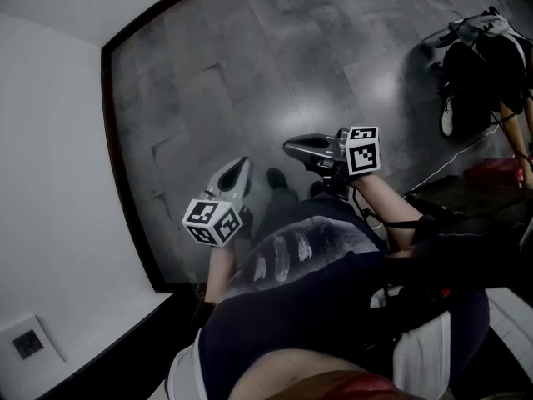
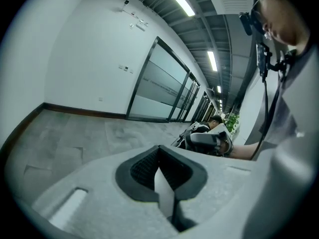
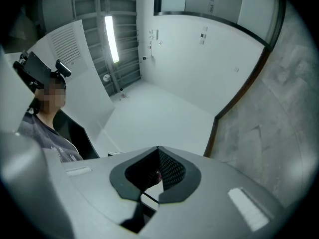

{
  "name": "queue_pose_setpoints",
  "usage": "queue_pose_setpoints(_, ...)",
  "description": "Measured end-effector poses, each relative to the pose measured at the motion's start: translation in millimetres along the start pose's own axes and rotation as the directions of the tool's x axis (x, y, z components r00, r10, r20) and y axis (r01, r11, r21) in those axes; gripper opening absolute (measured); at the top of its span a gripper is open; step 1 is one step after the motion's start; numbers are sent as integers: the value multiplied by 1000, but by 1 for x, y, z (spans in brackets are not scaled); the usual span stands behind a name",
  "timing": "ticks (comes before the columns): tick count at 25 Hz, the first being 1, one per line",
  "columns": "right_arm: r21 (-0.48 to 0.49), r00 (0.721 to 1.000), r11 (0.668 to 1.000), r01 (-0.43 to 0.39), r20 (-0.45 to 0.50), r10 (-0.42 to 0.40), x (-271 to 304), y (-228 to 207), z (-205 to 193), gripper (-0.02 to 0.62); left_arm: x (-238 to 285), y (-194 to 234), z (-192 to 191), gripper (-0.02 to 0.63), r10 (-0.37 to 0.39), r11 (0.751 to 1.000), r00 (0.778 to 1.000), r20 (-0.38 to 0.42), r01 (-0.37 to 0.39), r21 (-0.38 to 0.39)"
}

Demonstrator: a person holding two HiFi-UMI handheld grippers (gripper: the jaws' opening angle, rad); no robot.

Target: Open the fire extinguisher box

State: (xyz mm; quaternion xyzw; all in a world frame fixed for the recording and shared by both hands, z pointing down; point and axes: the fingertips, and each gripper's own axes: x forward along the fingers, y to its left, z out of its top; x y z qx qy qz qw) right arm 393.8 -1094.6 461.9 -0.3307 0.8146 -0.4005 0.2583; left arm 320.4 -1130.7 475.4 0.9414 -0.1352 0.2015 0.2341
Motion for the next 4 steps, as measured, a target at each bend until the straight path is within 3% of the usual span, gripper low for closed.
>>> queue_pose_setpoints(4,7,1000,1000,19,4,-19,-2,11,-14,-2,-14,-3,-9,-2,-7,1000,1000,-4,7,-7)
